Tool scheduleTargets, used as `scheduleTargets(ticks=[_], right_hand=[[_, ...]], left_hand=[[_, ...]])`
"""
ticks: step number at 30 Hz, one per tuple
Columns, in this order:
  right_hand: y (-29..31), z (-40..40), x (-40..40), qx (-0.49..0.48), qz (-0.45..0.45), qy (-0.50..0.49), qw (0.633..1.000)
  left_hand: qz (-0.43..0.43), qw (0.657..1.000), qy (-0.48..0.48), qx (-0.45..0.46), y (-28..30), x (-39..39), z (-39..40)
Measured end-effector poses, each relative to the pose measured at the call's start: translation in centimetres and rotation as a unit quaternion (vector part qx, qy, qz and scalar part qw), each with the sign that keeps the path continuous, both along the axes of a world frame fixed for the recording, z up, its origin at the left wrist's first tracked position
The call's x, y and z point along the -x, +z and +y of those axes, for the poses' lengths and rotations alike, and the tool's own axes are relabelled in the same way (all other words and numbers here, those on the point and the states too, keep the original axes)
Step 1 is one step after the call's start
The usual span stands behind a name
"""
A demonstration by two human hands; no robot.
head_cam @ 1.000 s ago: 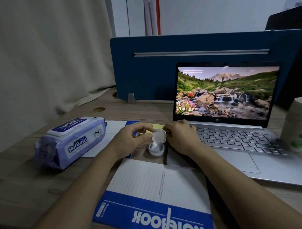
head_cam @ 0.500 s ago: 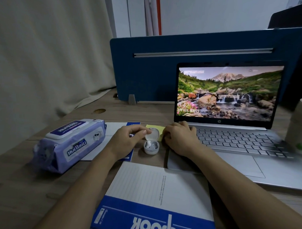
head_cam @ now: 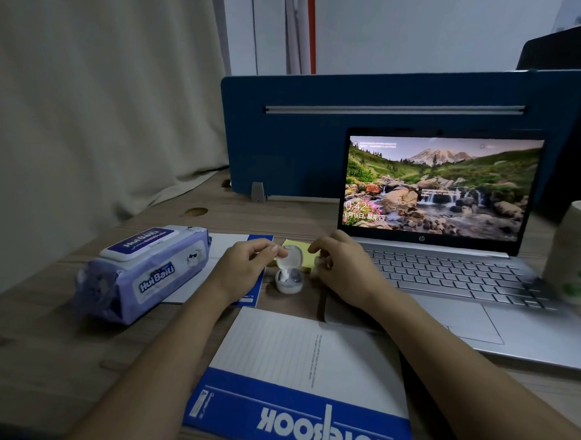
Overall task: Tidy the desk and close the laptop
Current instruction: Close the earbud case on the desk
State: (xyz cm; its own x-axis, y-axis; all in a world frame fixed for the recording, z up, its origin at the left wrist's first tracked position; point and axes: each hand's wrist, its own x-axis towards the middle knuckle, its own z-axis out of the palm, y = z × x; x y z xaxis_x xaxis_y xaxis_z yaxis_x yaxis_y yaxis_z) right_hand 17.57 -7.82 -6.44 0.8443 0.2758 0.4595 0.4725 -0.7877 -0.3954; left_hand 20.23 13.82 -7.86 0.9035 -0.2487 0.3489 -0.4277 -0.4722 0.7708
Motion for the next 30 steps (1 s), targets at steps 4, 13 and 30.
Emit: scheduleTargets(ticks=[4, 13, 30], right_hand=[[0.6, 0.0, 1.1, -0.044, -0.017, 0.05, 0.998], [0.1, 1.2, 1.4, -0.064, -0.009, 0.038, 0.997], [0.5, 1.0, 2.3, -0.088, 0.04, 0.049, 0.994]], left_hand=[[0.012, 1.0, -0.004, 0.021, 0.0, 0.1, -0.2], [0.015, 1.0, -0.009, 0.026, -0.1, 0.5, -0.2], [0.032, 0.999, -0.015, 0.034, -0.2, 0.7, -0.2]])
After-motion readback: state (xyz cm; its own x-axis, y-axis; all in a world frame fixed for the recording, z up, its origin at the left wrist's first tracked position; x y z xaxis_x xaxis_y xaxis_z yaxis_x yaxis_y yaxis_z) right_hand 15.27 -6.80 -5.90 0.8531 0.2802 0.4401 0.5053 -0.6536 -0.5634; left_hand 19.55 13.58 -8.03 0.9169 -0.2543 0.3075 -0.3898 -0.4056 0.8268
